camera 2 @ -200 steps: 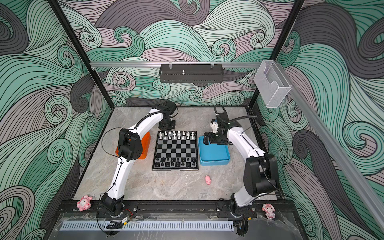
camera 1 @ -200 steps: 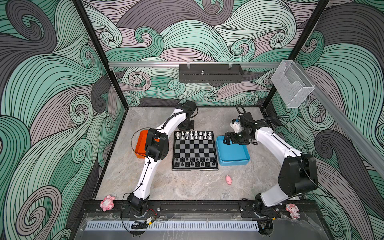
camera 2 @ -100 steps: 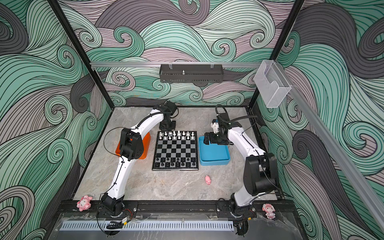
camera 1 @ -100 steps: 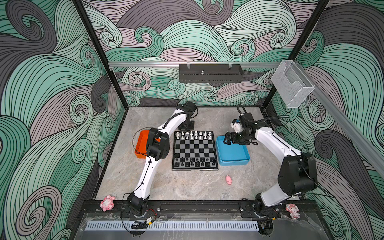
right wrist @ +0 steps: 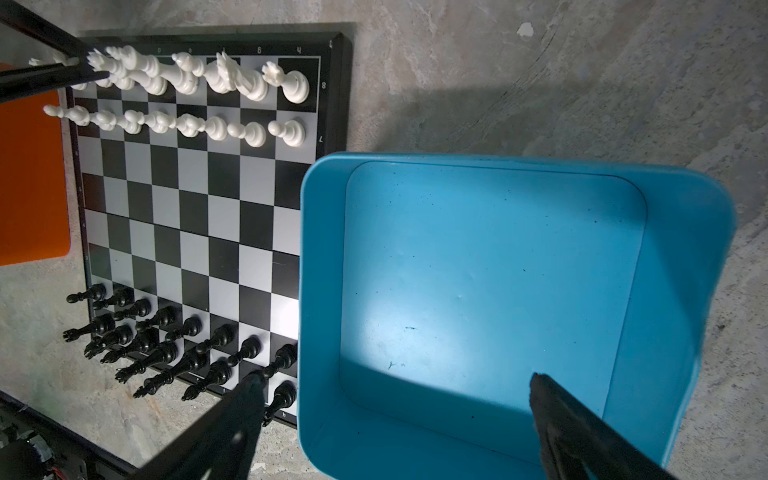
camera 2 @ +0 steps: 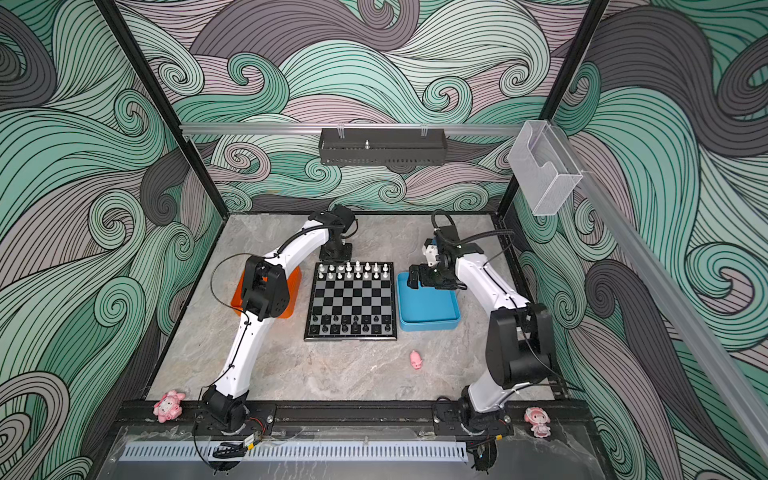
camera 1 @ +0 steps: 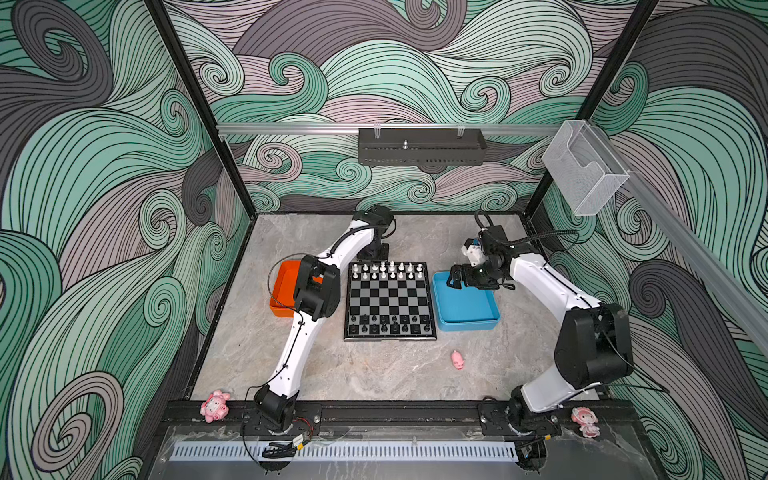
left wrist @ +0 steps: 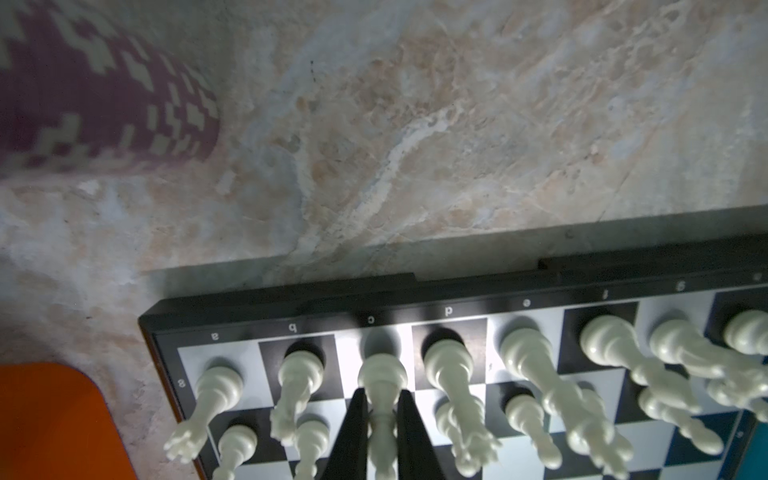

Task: Set up the chess pieces on the board
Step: 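Lower the white pawn with the left gripper onto the empty second-row square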

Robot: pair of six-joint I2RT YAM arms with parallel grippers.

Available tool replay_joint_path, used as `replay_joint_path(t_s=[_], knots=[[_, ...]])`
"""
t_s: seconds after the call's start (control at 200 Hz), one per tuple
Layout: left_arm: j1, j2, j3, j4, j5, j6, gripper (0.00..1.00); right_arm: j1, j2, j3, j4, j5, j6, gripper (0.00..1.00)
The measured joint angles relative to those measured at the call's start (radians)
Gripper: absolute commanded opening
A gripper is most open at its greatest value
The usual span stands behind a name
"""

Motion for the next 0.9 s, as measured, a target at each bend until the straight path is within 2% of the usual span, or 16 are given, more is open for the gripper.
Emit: replay_joint_path(t_s=[0.595, 0.901], knots=[[0.000, 0.010, 0.000, -0.001, -0.013, 0.000, 0.13, -0.001, 0.000, 0.000, 0.003, -0.002, 0.000, 0.99], [0.000, 0.011, 0.002, -0.001, -0.016, 0.001, 0.19, -0.001, 0.000, 0.000, 0.004, -0.002, 0.000, 0.99]])
